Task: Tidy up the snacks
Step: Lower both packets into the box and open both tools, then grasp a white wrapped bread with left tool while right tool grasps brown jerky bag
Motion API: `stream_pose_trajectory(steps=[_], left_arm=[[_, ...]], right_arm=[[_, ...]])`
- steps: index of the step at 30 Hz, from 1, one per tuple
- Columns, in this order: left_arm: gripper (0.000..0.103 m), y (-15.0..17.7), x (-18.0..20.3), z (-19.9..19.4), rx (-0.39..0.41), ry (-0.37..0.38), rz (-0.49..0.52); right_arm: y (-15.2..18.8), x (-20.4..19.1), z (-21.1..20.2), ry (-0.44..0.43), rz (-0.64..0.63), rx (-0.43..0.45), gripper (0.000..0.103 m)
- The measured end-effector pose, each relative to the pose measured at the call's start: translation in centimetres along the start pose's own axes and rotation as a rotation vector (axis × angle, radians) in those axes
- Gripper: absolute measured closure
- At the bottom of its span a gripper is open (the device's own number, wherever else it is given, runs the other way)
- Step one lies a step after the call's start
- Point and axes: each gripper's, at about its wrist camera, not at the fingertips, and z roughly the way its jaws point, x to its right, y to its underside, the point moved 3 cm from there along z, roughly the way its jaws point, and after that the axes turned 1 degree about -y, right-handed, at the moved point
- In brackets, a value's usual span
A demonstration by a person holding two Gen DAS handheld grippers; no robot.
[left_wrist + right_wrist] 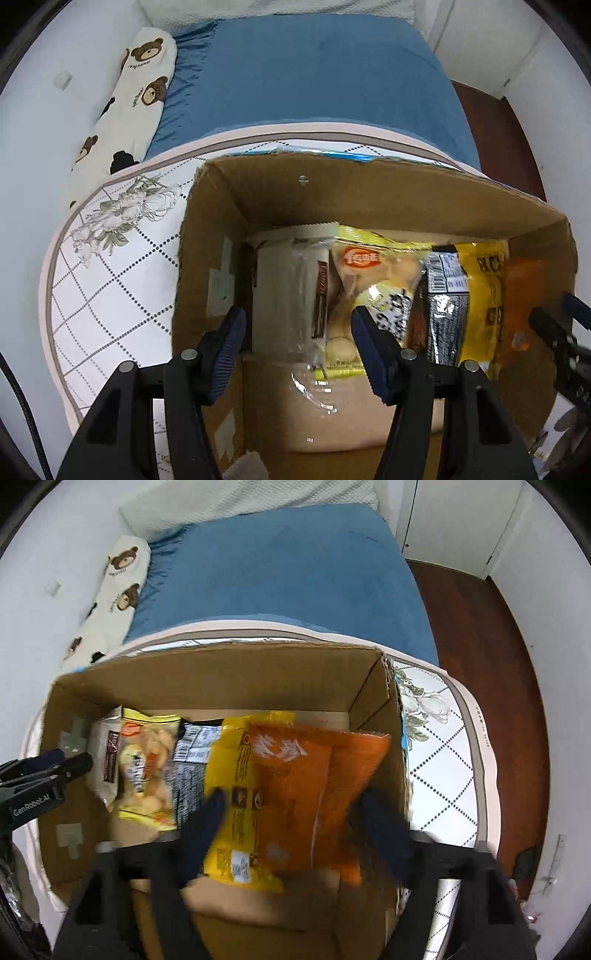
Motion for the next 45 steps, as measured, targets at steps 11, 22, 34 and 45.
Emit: stream_pose_trajectory(steps=[11, 22, 34, 45], left_arm=[[0.024, 1.6, -0.3, -0.4, 0.061, 0.056, -0.029], [0.024, 5.8, -0.2, -5.1, 0.166, 0.069, -0.039], [0.024, 12.3, 0.4, -12.8, 0.337, 0.049, -0.01], [0.024, 17.5, 0.6, -18.6, 0.447, 0.076, -0.025]], right_arm=[[1.7, -1.1, 0.0, -0.014, 0.001, 0.012, 0.007], [5.7, -2.9, -3.1, -0.02, -0.013, 0.071, 0.007], [10.8, -4.2, -10.5, -0.026, -0.033, 0.223, 0.007], [15.5, -5.2, -17.8, -0.05, -0.034, 0.369, 0.007]])
